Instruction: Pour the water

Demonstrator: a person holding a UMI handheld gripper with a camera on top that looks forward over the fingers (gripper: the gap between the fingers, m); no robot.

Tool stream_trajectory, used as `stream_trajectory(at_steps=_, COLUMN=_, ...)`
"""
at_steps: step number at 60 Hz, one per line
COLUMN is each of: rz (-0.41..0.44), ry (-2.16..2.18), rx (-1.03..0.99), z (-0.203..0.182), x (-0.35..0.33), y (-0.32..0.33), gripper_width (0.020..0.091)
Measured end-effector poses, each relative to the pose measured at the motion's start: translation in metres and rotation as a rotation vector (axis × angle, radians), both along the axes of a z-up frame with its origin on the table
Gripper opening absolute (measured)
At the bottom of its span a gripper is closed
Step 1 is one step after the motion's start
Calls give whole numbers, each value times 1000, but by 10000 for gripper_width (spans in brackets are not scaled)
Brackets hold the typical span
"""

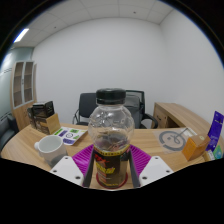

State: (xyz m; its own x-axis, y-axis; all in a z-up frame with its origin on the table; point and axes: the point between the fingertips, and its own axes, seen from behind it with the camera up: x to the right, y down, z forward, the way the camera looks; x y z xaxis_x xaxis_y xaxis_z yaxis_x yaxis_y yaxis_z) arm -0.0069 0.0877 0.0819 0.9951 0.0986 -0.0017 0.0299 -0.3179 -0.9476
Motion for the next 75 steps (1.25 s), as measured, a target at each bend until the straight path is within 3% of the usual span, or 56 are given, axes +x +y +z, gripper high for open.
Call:
stream_trajectory(at_steps=5, rz=-13, ry=6, rx=-74, z=-9, x=2, y=-9, gripper_width=855)
stream_trajectory(at_steps=6, rz=-18, ry=7, rx=-82, z=-8, x=3, y=-11, gripper_width=863)
stream_trajectory(at_steps=8, rz=-33, ry=7, rx=-94, z=-6, x=6, y=-18, gripper_width=838)
stream_trajectory(at_steps=19, rz=-117, ry=19, rx=-156, z=27, x=12, y=-84, gripper_width=857)
stream_trajectory(at_steps=46, rz=-241, ry=-2, rx=-243, z=136, x=-48, y=-329, gripper_width=860)
stream_trajectory(at_steps=57, rz=-267, ry=-22, rx=-228, z=158, x=-60, y=-373, gripper_width=862)
stream_trajectory(at_steps=75, rz=-290, ry=-43, rx=-250, z=158, x=-71, y=-399, gripper_width=862)
